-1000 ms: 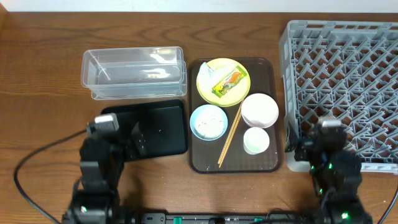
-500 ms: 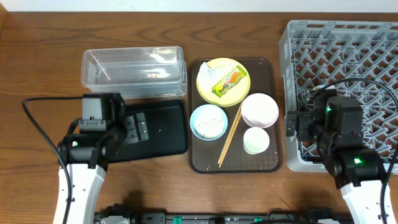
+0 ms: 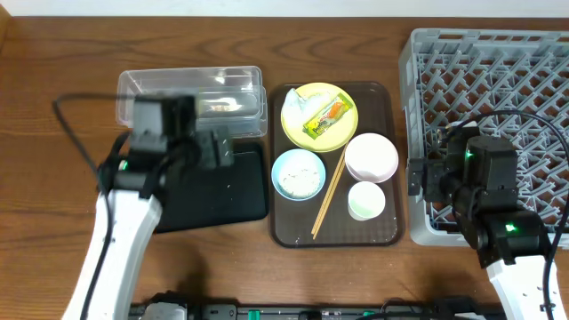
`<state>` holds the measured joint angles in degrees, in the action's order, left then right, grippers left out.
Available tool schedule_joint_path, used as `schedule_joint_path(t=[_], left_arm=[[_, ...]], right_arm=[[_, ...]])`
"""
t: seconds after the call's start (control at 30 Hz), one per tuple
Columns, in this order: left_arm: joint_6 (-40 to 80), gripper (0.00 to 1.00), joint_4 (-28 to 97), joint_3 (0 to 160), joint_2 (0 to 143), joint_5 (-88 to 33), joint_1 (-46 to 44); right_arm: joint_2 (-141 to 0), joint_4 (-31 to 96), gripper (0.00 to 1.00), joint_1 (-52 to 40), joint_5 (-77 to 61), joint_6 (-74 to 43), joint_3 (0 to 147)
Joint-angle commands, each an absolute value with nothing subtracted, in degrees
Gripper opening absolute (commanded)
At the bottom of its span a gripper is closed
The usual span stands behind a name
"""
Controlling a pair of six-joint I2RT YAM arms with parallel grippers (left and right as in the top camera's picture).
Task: Sort waste into correct bins and load items into the dishwasher rack
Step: 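Reach the left gripper to the yellow plate and grasp the white tissue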
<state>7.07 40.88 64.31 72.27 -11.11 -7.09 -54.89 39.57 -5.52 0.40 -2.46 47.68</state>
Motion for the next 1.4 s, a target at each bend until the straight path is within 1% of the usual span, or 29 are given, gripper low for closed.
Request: schedule_joint_path(t=[0.0, 0.1, 0.27, 0.4, 0.5, 0.67, 0.7, 1.0, 1.03, 1.1, 1.13, 1.2, 1.33, 1.37], left_arm=[[2.3, 0.98, 39.5, 71.7, 78.7, -9.1, -11.0], [-1.3, 0.98, 35.2, 75.7, 84.8, -7.3, -14.8], [-5.8, 0.98, 21.9, 76.9, 93.8, -5.1, -20.4], [-5.7, 0.98, 14.6, 76.9, 99.7, -5.5, -22.2], [-5.7, 0.98, 9.8, 76.9, 103.2, -8.6, -23.1], [-5.8, 0.99, 2.6, 76.9, 108.4, -8.1, -24.5], [-5.8, 1.0, 1.8, 76.9, 109.3, -8.1, -24.7], [-5.8, 0.93, 0.3, 76.8, 116.8, -8.1, -25.1], [-5.8, 0.91, 0.3, 76.8, 117.2, -8.1, -25.1], [-5.8, 0.84, 0.3, 76.8, 118.0, -8.1, -25.1], [-5.8, 0.82, 0.3, 76.8, 118.4, -8.1, -25.1], [-5.8, 0.8, 0.4, 76.8, 119.3, -8.1, -25.2], [-5.8, 0.78, 0.8, 76.8, 119.7, -8.1, -25.7], [-5.8, 0.75, 0.8, 76.8, 119.7, -8.1, -25.8]], right_arm=[[-54.7, 39.6, 0.99, -6.0, -0.1, -3.0, 49.0], [-54.7, 39.5, 0.99, -6.0, 0.0, -2.9, 49.0], [-54.7, 39.7, 0.99, -6.0, 0.0, -2.9, 49.0], [-54.7, 39.7, 0.99, -6.0, 0.0, -2.9, 49.0], [-54.8, 39.7, 0.99, -6.0, 0.0, -2.9, 49.0], [-54.8, 39.8, 0.99, -6.0, -0.1, -2.9, 49.0], [-54.8, 39.9, 0.99, -6.0, 0.0, -2.9, 49.0], [-54.8, 41.5, 0.99, -6.0, 0.0, -2.9, 49.0], [-54.8, 41.5, 0.99, -6.0, -0.1, -2.9, 49.0], [-54.8, 41.5, 0.99, -6.0, -0.1, -3.0, 49.0], [-54.8, 41.5, 0.99, -6.0, -0.1, -3.0, 49.0], [-54.8, 41.6, 0.99, -6.0, -0.1, -3.0, 49.0], [-54.8, 41.6, 0.99, -6.0, 0.0, -3.0, 49.0], [-54.8, 41.6, 0.99, -6.0, 0.0, -3.0, 49.0]])
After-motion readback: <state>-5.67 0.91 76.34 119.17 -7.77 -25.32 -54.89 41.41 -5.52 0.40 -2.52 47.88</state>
